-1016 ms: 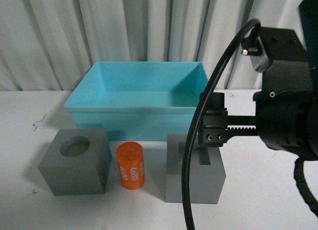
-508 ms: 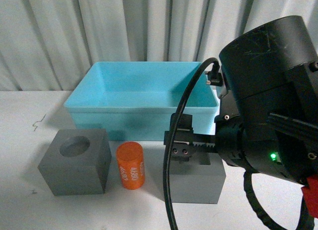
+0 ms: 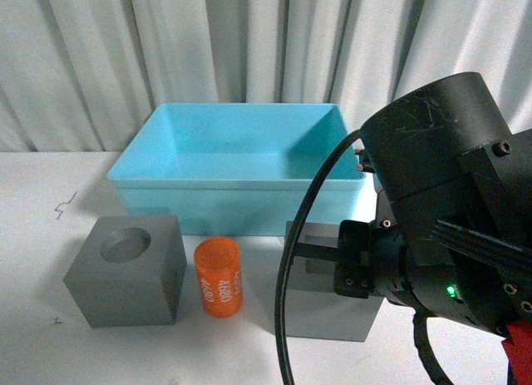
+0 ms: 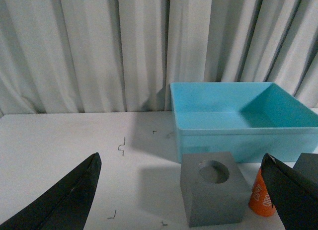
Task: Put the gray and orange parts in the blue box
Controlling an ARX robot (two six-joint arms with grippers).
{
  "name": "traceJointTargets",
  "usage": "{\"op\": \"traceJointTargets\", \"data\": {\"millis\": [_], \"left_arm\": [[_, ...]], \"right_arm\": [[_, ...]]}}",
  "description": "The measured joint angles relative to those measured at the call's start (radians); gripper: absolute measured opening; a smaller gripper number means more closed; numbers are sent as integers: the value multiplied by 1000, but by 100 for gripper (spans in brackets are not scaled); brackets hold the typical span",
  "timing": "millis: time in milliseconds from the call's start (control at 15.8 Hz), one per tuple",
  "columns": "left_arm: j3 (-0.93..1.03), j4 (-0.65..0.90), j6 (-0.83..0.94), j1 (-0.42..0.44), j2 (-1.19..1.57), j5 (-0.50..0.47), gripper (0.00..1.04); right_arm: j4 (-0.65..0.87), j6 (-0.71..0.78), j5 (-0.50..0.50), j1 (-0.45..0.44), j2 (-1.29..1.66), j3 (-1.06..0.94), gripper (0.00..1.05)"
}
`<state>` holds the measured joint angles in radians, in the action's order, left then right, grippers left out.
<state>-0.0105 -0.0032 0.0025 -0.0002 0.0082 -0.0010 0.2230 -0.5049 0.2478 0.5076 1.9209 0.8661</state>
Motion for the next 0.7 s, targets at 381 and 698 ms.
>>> {"op": "traceJointTargets", "data": {"millis": [381,698], "left_arm": [[0,0,0,0,0,0,98],[0,0,0,0,0,0,98]], "right_arm": [[-64,37,3,-13,-117,-47,19],[-32,145,-17,-66,-350,53,18]]}}
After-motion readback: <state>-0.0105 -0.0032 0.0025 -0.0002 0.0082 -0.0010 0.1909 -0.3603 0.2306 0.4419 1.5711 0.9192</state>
